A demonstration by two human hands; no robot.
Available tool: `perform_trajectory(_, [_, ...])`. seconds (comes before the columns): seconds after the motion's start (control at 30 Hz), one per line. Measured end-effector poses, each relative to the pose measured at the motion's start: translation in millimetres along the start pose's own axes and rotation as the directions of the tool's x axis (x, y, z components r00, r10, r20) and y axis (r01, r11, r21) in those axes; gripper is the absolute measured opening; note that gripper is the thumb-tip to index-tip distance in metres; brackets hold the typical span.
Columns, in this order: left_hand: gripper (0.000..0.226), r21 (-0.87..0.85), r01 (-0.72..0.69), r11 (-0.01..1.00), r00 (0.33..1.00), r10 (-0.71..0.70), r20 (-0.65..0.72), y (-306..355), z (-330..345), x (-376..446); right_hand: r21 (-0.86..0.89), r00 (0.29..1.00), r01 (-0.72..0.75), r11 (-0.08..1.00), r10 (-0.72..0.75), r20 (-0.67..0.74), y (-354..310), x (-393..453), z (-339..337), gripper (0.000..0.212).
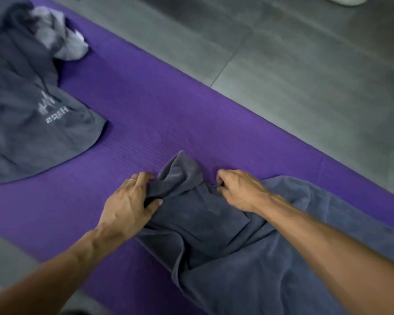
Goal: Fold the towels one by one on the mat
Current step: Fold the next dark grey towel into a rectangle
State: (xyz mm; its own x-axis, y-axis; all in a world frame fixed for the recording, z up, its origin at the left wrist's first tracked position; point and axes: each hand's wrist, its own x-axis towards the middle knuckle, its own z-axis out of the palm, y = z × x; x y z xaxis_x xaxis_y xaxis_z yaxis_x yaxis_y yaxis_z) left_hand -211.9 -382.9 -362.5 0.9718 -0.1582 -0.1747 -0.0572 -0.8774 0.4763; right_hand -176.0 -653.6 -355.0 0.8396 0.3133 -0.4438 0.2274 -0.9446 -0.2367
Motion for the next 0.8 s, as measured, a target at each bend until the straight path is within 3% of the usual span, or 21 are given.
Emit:
perform_trajectory(0.07, [0.041, 0.026, 0.016, 1.0, 0.999, -0.017, 0.029, -6, -2, -3, -0.003, 0.999, -0.012, 1.0, 0.012, -0.053, -2, -3, -3, 0.005])
perform_trajectory(0.13, [0.027, 0.034, 0.064, 0.997, 0.997, -0.066, 0.036, -13, -7, -1, -0.009, 0.971, -0.099, 0.995, 0.094, -0.22, -1, 1, -17, 0.01])
perform_trajectory(0.2, [0.021, 0.007, 0.114, 0.993, 0.993, -0.114, 0.015, -19, -15, 4, 0.051, 0.861, -0.208, 0.977, 0.208, -0.464, 5, 7, -44, 0.013])
perform_trajectory(0.27, [0.021, -0.018, 0.149, 0.989, 0.989, -0.149, -0.014, -23, -25, 8, 0.094, 0.773, -0.236, 0.967, 0.246, -0.586, 15, 9, -68, 0.009])
perform_trajectory(0.3, [0.023, -0.028, 0.166, 0.986, 0.986, -0.167, -0.021, -26, -29, 8, 0.075, 0.785, -0.263, 0.962, 0.259, -0.563, 20, 9, -75, 0.009])
perform_trajectory(0.4, [0.036, -0.057, 0.213, 0.975, 0.977, -0.213, 0.018, -33, -32, 5, -0.164, 0.9, -0.4, 0.902, 0.353, -0.254, 19, 13, -75, 0.017])
perform_trajectory(0.47, [0.04, -0.049, 0.252, 0.967, 0.965, -0.247, 0.085, -38, -30, 0, -0.12, 0.892, -0.415, 0.902, 0.378, -0.249, 6, 28, -75, 0.022])
perform_trajectory(0.57, [0.034, 0.064, 0.269, 0.961, 0.957, -0.274, 0.092, -45, -25, -8, 0.132, 0.848, -0.419, 0.898, 0.439, -0.297, -18, 74, -82, 0.043])
perform_trajectory(0.7, [0.022, -0.035, 0.22, 0.975, 0.974, -0.218, 0.057, -53, -24, -13, 0.021, 0.839, -0.543, 0.84, 0.541, 0.065, -44, 110, -77, 0.078])
perform_trajectory(0.8, [0.014, -0.089, 0.228, 0.969, 0.974, -0.227, 0.029, -57, -27, -12, 0.056, 0.839, -0.488, 0.871, 0.45, 0.307, -55, 110, -81, 0.073])
